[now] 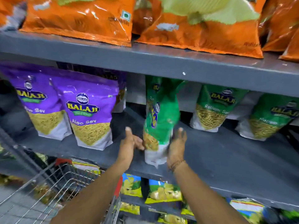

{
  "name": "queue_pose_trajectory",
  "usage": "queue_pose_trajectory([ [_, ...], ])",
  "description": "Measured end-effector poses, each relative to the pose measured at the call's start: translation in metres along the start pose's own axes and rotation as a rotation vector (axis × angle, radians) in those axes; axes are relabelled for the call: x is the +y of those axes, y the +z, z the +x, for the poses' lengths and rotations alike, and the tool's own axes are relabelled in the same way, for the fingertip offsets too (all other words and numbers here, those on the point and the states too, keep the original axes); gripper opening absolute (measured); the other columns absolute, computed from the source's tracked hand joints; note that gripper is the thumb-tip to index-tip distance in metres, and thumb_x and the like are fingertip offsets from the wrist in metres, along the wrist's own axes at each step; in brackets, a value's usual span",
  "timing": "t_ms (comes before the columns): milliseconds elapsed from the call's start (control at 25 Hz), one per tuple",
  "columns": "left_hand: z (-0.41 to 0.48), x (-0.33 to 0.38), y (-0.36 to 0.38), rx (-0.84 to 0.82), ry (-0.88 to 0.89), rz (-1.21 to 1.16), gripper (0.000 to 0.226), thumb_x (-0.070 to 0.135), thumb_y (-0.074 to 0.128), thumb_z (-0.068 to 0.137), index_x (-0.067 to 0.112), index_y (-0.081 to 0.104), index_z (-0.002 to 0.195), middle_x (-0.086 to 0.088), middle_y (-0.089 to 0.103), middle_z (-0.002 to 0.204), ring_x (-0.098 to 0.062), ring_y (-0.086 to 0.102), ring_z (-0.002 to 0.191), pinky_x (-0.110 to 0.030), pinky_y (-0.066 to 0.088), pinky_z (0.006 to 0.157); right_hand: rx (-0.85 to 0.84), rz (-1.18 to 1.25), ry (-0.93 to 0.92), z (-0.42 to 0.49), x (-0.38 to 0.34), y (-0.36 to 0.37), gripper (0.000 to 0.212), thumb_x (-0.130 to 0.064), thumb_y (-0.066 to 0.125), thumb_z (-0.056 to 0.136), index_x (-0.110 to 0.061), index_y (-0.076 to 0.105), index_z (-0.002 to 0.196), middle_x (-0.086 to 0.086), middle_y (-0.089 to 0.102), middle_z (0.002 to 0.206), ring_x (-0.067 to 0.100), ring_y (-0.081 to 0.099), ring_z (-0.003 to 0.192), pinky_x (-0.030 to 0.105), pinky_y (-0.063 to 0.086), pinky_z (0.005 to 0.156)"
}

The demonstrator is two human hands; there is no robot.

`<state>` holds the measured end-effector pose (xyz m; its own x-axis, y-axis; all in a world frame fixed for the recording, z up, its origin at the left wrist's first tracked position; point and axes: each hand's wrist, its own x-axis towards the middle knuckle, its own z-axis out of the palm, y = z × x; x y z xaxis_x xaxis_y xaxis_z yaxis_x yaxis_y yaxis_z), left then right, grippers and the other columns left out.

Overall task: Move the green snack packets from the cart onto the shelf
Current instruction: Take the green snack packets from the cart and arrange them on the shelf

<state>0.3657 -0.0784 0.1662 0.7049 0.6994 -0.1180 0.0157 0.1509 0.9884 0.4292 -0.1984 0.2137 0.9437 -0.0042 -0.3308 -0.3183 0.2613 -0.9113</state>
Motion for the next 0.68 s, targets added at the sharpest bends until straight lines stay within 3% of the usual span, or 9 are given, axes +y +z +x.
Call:
queue_pose_trajectory([
  [40,-0.003,0.001,-0.003,0.058,0.067,0.101,0.062,0.080,0.036,0.069,0.022,0.049,0.050,0.007,0.052,0.044,-0.008,0.048,0.047,-0.032,0.037,0.063,0.041,0.081,-0.050,0.006,0.000,-0.008,0.048,-0.031,0.032,0.100,-0.005,0.034,0.139,0.006,0.044,0.138,0.021,0.042,0.127,0.042,0.030,0.116],
  [120,0.007,0.007,-0.004,0.075,0.131,0.088,0.048,0.073,0.056,0.063,0.026,0.052,0.073,0.005,0.054,0.072,-0.003,0.051,0.069,-0.032,0.041,0.075,0.174,0.091,-0.103,0.006,0.011,-0.019,0.043,-0.031,0.031,0.100,-0.001,0.053,0.120,0.001,0.056,0.108,0.012,0.051,0.102,0.038,0.041,0.097],
  [200,0.014,0.015,-0.001,-0.139,0.087,0.005,0.051,0.048,0.061,0.077,0.021,0.051,0.119,0.004,0.054,0.118,-0.006,0.050,0.111,-0.029,0.039,0.100,0.052,0.170,-0.105,-0.005,0.024,-0.018,0.042,-0.035,0.030,0.099,-0.011,0.063,0.090,-0.012,0.068,0.076,0.000,0.062,0.073,0.020,0.048,0.067],
  [240,0.014,0.015,0.001,-0.224,0.064,-0.004,0.049,0.040,0.058,0.082,0.020,0.048,0.126,0.006,0.052,0.127,-0.008,0.048,0.118,-0.025,0.039,0.103,-0.056,0.216,-0.055,-0.008,0.026,-0.015,0.042,-0.036,0.029,0.100,-0.017,0.064,0.086,-0.016,0.071,0.073,-0.004,0.066,0.068,0.017,0.053,0.061],
  [280,0.011,0.014,0.003,-0.258,0.058,0.030,0.041,0.041,0.056,0.083,0.022,0.054,0.120,0.007,0.058,0.123,-0.008,0.053,0.114,-0.017,0.043,0.097,-0.121,0.243,-0.031,-0.006,0.029,-0.013,0.043,-0.035,0.028,0.100,-0.018,0.065,0.087,-0.014,0.073,0.082,-0.003,0.068,0.073,0.015,0.055,0.065],
  [360,-0.004,0.009,0.006,-0.158,0.072,0.098,0.024,0.048,0.056,0.079,0.028,0.062,0.091,0.011,0.067,0.094,-0.004,0.060,0.092,-0.006,0.047,0.076,-0.171,0.176,0.006,-0.001,0.021,-0.010,0.044,-0.036,0.026,0.100,-0.017,0.066,0.100,-0.003,0.067,0.110,0.008,0.065,0.099,0.025,0.052,0.091],
  [480,-0.019,0.013,0.013,-0.074,0.047,0.042,0.019,0.042,0.058,0.083,0.023,0.058,0.086,0.001,0.064,0.093,-0.008,0.059,0.088,-0.026,0.048,0.084,-0.165,0.052,0.030,0.005,0.013,-0.012,0.048,-0.038,0.025,0.100,-0.010,0.056,0.123,0.005,0.055,0.134,0.021,0.051,0.124,0.041,0.035,0.114],
  [600,-0.037,0.018,0.007,-0.008,0.072,0.013,0.013,0.036,0.054,0.088,0.024,0.057,0.091,0.004,0.060,0.092,0.002,0.056,0.084,-0.026,0.043,0.085,0.106,-0.066,-0.135,-0.012,0.027,-0.017,0.042,-0.032,0.030,0.099,-0.005,0.062,0.102,0.016,0.064,0.110,0.026,0.059,0.104,0.045,0.045,0.099],
  [680,-0.050,0.001,-0.026,0.216,0.083,-0.030,0.017,0.035,0.047,0.091,0.030,0.058,0.079,0.002,0.062,0.091,-0.004,0.058,0.089,-0.029,0.044,0.087,0.302,-0.284,-0.303,-0.047,0.056,-0.008,0.044,-0.032,0.036,0.092,0.002,0.062,0.084,0.028,0.064,0.091,0.034,0.060,0.088,0.043,0.044,0.079],
])
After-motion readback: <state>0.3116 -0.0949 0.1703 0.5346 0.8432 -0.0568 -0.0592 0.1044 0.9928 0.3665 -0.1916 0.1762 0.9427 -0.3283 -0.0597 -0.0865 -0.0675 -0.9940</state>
